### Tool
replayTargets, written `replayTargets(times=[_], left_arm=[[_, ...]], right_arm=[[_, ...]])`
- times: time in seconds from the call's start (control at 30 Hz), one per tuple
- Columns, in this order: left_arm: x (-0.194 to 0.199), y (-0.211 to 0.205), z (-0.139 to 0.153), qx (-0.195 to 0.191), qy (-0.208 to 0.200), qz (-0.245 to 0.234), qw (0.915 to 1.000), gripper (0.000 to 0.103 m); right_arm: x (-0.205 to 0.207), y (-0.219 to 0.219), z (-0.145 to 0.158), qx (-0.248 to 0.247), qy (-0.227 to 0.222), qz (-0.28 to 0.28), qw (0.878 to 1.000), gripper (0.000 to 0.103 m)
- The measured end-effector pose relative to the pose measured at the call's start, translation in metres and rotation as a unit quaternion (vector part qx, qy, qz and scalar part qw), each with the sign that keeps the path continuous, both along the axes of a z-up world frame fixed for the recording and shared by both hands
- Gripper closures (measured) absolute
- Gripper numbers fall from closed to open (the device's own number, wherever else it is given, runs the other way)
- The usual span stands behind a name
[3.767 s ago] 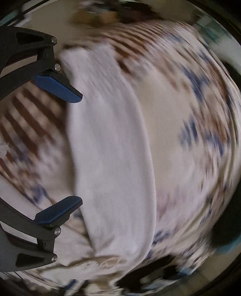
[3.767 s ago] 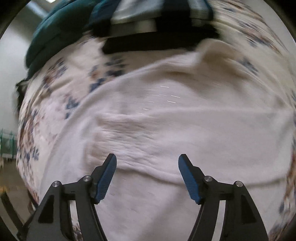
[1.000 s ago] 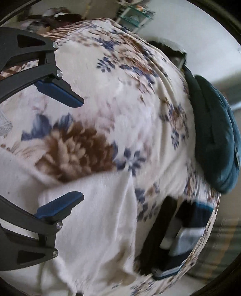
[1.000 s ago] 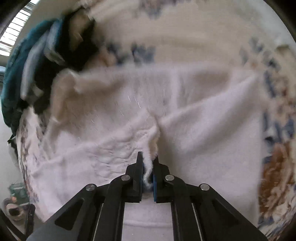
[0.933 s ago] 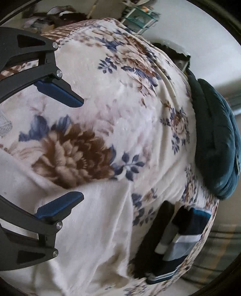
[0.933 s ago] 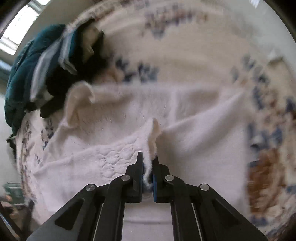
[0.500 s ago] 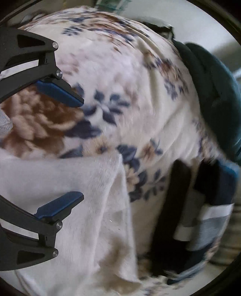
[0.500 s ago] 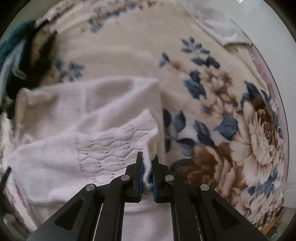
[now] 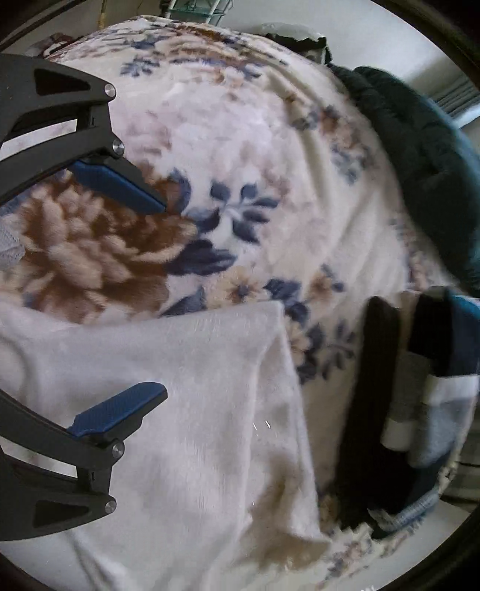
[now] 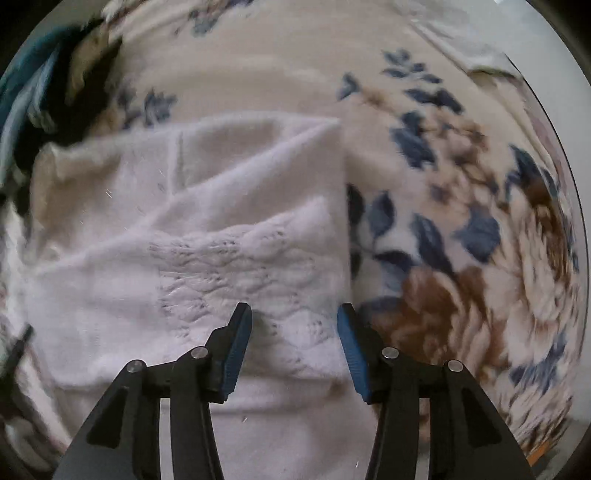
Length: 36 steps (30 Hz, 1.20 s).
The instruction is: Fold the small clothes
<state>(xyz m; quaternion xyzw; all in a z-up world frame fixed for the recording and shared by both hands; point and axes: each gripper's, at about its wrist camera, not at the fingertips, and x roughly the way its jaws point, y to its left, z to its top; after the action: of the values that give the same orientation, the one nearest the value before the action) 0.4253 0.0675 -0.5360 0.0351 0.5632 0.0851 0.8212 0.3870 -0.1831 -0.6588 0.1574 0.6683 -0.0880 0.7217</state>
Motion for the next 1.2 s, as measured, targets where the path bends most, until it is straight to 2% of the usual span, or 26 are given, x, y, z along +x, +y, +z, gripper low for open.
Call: replayTargets(times=[0.07, 0.17, 0.3, 0.37, 0.43, 0.5, 0.63, 0.7, 0.73, 0.8, 0.83, 0.87, 0.9, 0.93, 0.97, 1.03, 1.13, 1.2], left_arm=[[-0.017, -0.009, 0.021, 0.001, -0.015, -0.009, 0.9999, 0.010], [-0.050, -0.033, 0.046, -0.012, -0.011, -0.017, 0.9997, 0.010], [-0.105, -0.095, 0.076, -0.034, -0.001, -0.050, 0.9982, 0.010], [-0.142, -0.145, 0.082, -0.054, 0.010, -0.074, 0.9958, 0.010], [-0.170, -0.190, 0.077, -0.082, 0.034, -0.092, 0.9918, 0.010], [-0.204, -0.251, 0.059, -0.110, 0.075, -0.118, 0.9840, 0.010], [-0.253, -0.346, 0.018, -0.124, 0.134, -0.172, 0.9680, 0.010], [-0.273, -0.378, -0.004, -0.126, 0.165, -0.182, 0.9611, 0.011], [-0.282, -0.392, -0.019, -0.134, 0.186, -0.183, 0.9559, 0.016], [-0.290, -0.404, -0.037, -0.135, 0.206, -0.189, 0.9507, 0.038], [-0.296, -0.411, -0.049, -0.121, 0.215, -0.196, 0.9491, 0.070], [-0.299, -0.414, -0.053, -0.091, 0.210, -0.198, 0.9530, 0.086], [-0.301, -0.411, -0.053, -0.080, 0.198, -0.196, 0.9571, 0.092], [-0.300, -0.406, -0.050, -0.087, 0.190, -0.186, 0.9601, 0.099], [-0.298, -0.396, -0.043, -0.111, 0.182, -0.163, 0.9633, 0.100], [-0.297, -0.380, -0.025, -0.127, 0.162, -0.140, 0.9685, 0.101], [-0.299, -0.362, 0.003, -0.138, 0.136, -0.120, 0.9736, 0.101], [-0.301, -0.353, 0.018, -0.144, 0.128, -0.108, 0.9753, 0.101]], right_arm=[[-0.016, -0.009, 0.026, 0.017, -0.014, -0.014, 1.000, 0.053], [-0.055, -0.025, 0.067, 0.042, -0.018, -0.023, 0.999, 0.048], [-0.102, -0.059, 0.101, 0.059, 0.001, -0.009, 0.998, 0.048], [-0.120, -0.076, 0.108, 0.070, 0.009, -0.003, 0.998, 0.048], [-0.132, -0.101, 0.105, 0.074, 0.024, 0.007, 0.997, 0.048], [-0.141, -0.127, 0.104, 0.062, 0.030, 0.021, 0.997, 0.048], [-0.147, -0.173, 0.091, 0.064, 0.041, 0.016, 0.997, 0.048], [-0.147, -0.191, 0.081, 0.072, 0.047, 0.011, 0.996, 0.048], [-0.146, -0.198, 0.077, 0.075, 0.048, 0.011, 0.996, 0.048], [-0.140, -0.208, 0.068, 0.085, 0.050, 0.017, 0.995, 0.048], [-0.136, -0.210, 0.064, 0.090, 0.051, 0.022, 0.994, 0.048], [-0.129, -0.211, 0.058, 0.097, 0.052, 0.030, 0.993, 0.048], [-0.122, -0.210, 0.053, 0.102, 0.053, 0.036, 0.993, 0.048], [-0.116, -0.208, 0.048, 0.110, 0.053, 0.043, 0.992, 0.048], [-0.108, -0.205, 0.044, 0.120, 0.052, 0.052, 0.990, 0.048], [-0.086, -0.195, 0.035, 0.146, 0.045, 0.068, 0.986, 0.048], [-0.050, -0.177, 0.019, 0.199, 0.035, 0.086, 0.976, 0.048], [-0.023, -0.164, 0.002, 0.250, 0.029, 0.081, 0.964, 0.048]])
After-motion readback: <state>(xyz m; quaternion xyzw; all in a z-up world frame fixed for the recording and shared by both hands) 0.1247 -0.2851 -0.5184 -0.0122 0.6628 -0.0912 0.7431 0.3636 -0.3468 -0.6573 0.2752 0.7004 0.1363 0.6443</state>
